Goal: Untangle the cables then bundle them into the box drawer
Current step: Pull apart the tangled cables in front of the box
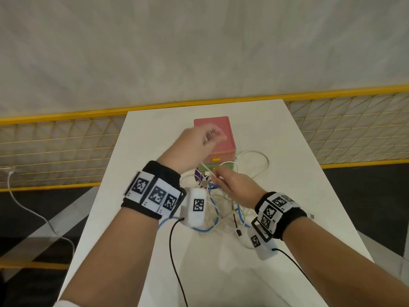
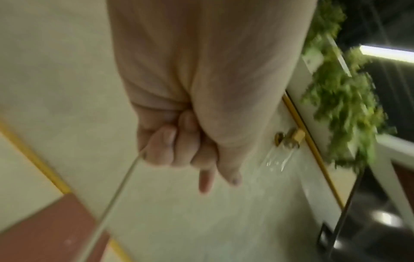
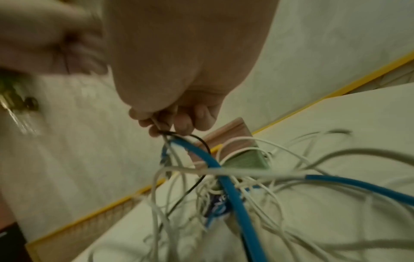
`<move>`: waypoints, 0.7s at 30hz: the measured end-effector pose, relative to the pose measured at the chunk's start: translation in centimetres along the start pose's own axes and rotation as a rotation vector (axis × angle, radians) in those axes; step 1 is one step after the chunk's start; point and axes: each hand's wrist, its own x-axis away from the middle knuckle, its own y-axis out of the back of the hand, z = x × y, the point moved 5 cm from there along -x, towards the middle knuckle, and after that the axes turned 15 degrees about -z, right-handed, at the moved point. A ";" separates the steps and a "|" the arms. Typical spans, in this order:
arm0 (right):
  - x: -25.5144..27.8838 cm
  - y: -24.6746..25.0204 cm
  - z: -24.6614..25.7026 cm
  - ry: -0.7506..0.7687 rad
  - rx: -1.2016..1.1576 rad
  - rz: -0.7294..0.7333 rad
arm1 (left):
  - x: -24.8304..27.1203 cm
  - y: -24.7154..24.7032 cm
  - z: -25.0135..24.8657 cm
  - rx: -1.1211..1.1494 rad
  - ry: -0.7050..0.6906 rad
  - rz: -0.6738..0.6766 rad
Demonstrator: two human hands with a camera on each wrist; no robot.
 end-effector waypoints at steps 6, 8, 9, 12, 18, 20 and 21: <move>1.3 -0.1 -2.8 -0.141 -0.033 -0.015 | 0.0 4.0 -1.5 0.131 -0.109 -0.175; 0.5 0.6 -2.1 -0.084 -0.043 -0.060 | 1.2 0.9 0.1 -0.110 -0.097 0.025; 0.0 1.0 -1.5 -0.040 -0.062 -0.085 | 2.0 -1.1 1.4 -0.193 -0.058 0.146; -0.9 2.2 -0.4 0.032 -0.102 -0.167 | 4.1 -4.8 4.2 -0.266 0.047 0.331; -0.2 1.8 -1.0 -0.008 -0.101 -0.175 | 2.8 -1.0 2.2 -0.063 -0.050 -0.089; -0.5 1.2 -0.9 -0.025 -0.109 -0.144 | 3.0 -0.4 1.6 0.025 -0.023 -0.215; -0.8 1.0 -0.7 -0.044 -0.110 -0.126 | 3.2 -0.4 1.7 0.054 0.004 -0.259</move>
